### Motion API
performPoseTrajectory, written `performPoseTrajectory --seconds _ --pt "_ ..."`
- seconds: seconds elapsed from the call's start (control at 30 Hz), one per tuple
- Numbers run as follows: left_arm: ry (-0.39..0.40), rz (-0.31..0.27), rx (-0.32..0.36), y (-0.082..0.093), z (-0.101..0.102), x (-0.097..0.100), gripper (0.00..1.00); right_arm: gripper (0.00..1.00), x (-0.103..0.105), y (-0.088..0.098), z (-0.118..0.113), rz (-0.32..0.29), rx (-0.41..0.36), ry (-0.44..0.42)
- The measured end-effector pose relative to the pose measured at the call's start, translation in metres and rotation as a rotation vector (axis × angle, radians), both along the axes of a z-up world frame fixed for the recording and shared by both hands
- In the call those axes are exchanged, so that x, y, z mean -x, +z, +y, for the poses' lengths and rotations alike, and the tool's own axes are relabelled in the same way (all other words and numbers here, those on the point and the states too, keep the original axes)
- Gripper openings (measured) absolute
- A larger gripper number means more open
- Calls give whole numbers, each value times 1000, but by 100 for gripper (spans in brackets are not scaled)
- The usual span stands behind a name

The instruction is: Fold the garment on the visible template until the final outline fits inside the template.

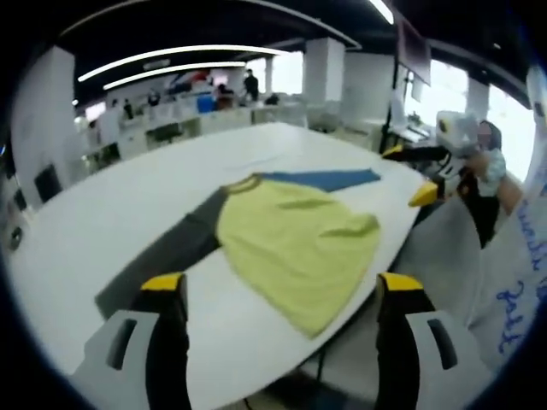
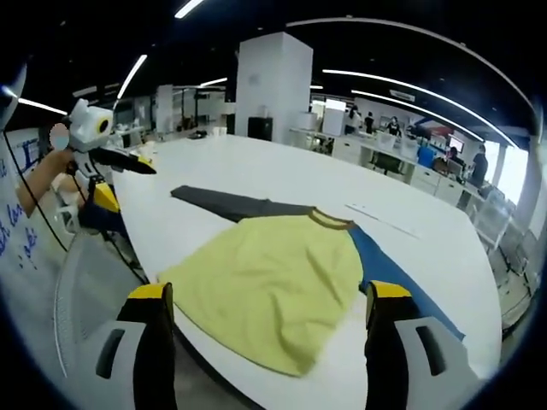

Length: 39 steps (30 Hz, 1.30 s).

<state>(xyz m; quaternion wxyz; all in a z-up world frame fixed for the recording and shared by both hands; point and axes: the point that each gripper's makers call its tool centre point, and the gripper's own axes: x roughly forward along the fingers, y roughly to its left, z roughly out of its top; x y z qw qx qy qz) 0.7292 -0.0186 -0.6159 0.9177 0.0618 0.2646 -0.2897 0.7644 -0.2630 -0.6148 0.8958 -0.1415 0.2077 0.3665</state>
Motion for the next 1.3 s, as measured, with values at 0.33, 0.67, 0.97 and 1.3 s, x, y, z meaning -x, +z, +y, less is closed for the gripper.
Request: performPoseTrajectory --seconds 0.33,0.67,0.97,1.3 --pt "25 -7 22 6 -13 6 98 100 1 -9 -3 29 -44 39" --pt "37 -16 30 7 -31 15 99 100 11 -12 -21 36 -60 56" --pt "38 -33 41 9 -31 11 99 100 9 -6 -24 18 -87 35" --pt "8 -4 54 -4 -40 8 98 91 13 -13 -34 22 -83 28"
